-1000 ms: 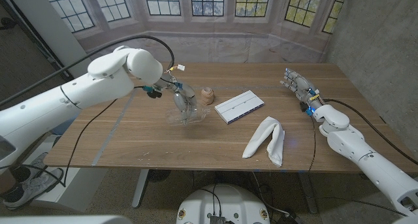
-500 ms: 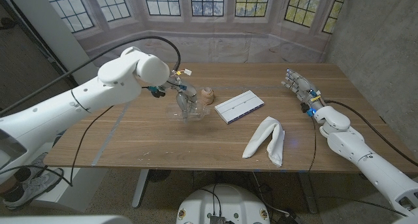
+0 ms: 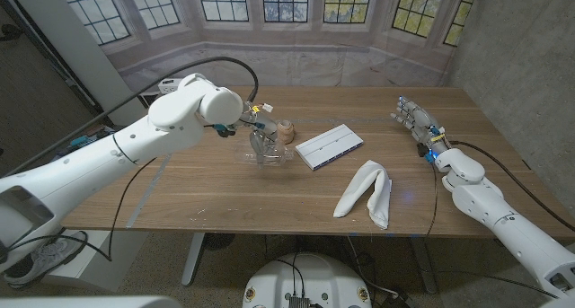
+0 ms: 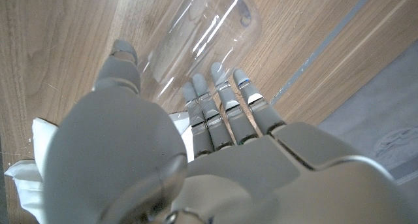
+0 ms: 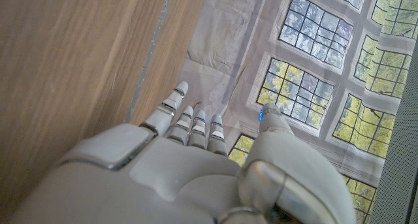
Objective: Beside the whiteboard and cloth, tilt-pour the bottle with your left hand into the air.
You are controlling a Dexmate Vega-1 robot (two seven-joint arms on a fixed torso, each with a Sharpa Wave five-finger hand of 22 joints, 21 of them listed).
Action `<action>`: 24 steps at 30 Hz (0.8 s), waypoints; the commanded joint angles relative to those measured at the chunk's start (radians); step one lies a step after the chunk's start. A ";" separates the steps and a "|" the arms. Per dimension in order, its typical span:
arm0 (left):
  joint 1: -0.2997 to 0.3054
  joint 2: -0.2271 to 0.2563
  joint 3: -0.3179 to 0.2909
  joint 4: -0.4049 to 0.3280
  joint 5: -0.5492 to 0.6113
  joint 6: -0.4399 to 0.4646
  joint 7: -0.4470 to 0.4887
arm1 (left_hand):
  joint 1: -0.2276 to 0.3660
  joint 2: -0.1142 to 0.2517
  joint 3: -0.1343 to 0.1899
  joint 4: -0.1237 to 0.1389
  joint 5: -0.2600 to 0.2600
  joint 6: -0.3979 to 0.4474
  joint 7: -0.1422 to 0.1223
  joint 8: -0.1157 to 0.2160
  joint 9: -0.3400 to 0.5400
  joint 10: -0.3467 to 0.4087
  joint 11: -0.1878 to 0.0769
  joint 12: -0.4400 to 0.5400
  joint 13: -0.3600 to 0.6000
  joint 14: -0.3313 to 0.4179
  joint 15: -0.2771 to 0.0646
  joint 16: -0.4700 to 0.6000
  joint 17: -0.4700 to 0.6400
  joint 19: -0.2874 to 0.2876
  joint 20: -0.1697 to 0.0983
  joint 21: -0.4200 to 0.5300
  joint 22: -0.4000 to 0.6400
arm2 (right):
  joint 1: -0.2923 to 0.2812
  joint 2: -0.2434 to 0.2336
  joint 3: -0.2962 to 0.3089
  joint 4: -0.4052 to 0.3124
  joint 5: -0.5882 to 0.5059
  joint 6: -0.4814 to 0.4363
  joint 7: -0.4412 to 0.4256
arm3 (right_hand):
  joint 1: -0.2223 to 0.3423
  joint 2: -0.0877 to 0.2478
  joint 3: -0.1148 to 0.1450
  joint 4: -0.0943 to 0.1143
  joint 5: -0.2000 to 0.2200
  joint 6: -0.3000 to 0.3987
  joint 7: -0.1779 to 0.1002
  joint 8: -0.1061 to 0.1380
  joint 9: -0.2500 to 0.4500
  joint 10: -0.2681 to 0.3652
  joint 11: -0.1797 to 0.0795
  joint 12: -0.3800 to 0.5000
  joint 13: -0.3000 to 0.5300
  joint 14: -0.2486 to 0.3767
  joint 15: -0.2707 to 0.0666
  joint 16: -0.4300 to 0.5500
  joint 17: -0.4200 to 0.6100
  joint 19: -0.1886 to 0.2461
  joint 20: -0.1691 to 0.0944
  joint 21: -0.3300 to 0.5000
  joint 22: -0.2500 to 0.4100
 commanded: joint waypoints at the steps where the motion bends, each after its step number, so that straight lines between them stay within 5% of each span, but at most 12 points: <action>1: 0.057 -0.019 -0.022 -0.017 0.125 -0.038 0.035 | 0.110 0.154 0.008 0.000 0.005 0.157 0.037 0.021 0.003 0.035 -0.034 0.006 0.006 0.064 -0.053 0.007 0.006 0.005 -0.003 -0.003 0.002 | -0.014 0.010 0.006 0.005 0.006 0.015 -0.005 | 0.010 0.001 0.003 0.000 0.004 0.008 0.001 0.005 0.002 0.008 0.001 0.003 0.005 0.006 0.002 0.007 0.001 0.010 0.000 -0.002 0.002; 13: 0.173 -0.017 -0.069 -0.050 0.251 -0.059 0.149 | 0.110 0.156 0.016 -0.001 0.008 0.160 0.026 0.027 0.001 0.034 -0.035 0.004 0.015 0.064 -0.057 -0.005 0.002 0.001 -0.008 -0.006 0.002 | -0.018 0.021 0.007 0.008 0.008 0.030 -0.007 | 0.010 0.001 0.003 0.001 0.004 0.009 0.000 0.005 0.002 0.007 0.003 0.002 0.005 0.007 0.001 0.007 0.001 0.011 0.001 -0.002 0.002; 24: 0.165 -0.050 -0.075 -0.033 0.269 -0.124 0.074 | 0.109 0.155 0.023 -0.001 0.010 0.167 0.022 0.035 -0.002 0.033 -0.043 0.002 0.022 0.062 -0.061 -0.018 -0.002 -0.004 -0.012 -0.009 0.002 | -0.024 0.032 0.012 0.022 0.018 0.049 0.002 | 0.011 0.001 0.003 0.001 0.004 0.009 0.000 0.005 0.002 0.009 0.004 0.003 0.005 0.007 0.001 0.007 0.001 0.014 0.002 -0.001 0.002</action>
